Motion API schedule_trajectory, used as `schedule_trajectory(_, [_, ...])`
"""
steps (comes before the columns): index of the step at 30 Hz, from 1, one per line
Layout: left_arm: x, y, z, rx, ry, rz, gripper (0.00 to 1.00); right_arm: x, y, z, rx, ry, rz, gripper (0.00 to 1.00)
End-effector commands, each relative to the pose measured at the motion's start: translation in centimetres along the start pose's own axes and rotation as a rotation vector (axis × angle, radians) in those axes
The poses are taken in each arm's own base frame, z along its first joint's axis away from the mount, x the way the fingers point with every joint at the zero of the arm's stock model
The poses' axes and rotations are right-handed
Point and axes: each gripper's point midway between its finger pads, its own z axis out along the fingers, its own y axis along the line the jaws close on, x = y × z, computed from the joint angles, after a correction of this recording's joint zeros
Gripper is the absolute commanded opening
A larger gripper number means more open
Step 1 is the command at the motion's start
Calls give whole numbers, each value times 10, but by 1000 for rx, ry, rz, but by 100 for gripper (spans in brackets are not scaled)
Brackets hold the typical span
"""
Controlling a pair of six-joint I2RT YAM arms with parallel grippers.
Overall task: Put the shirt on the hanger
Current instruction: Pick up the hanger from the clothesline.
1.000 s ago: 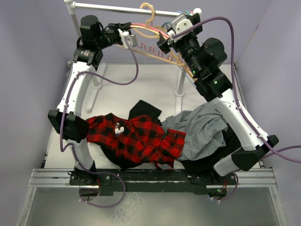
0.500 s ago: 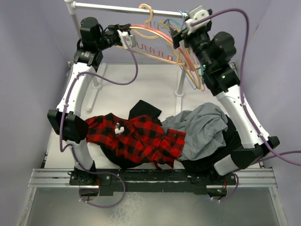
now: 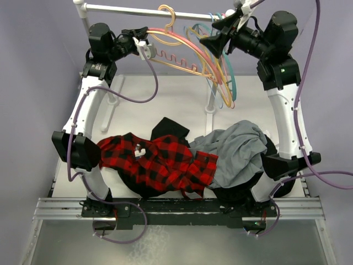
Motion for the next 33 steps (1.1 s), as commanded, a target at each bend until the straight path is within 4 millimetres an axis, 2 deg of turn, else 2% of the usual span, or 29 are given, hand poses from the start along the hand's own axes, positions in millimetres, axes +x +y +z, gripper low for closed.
schedule_trajectory(1, [-51, 54, -23, -126, -90, 173, 0, 7, 40, -12, -185, 30, 22, 68])
schedule_trajectory(4, [-52, 55, -23, -128, -96, 176, 0, 12, 36, -13, -148, 50, 16, 64])
schedule_trajectory(7, [-54, 57, -23, -135, -104, 181, 0, 25, 31, -9, -135, 95, 24, 61])
schedule_trajectory(15, [-70, 66, -28, -145, -141, 189, 0, 42, 7, 7, -27, 126, 30, 60])
schedule_trajectory(28, [-74, 70, -28, -153, -155, 201, 0, 64, 11, 30, -38, 165, 43, 49])
schedule_trajectory(33, [-74, 69, -28, -152, -159, 202, 0, 60, 10, 32, -32, 153, 33, 34])
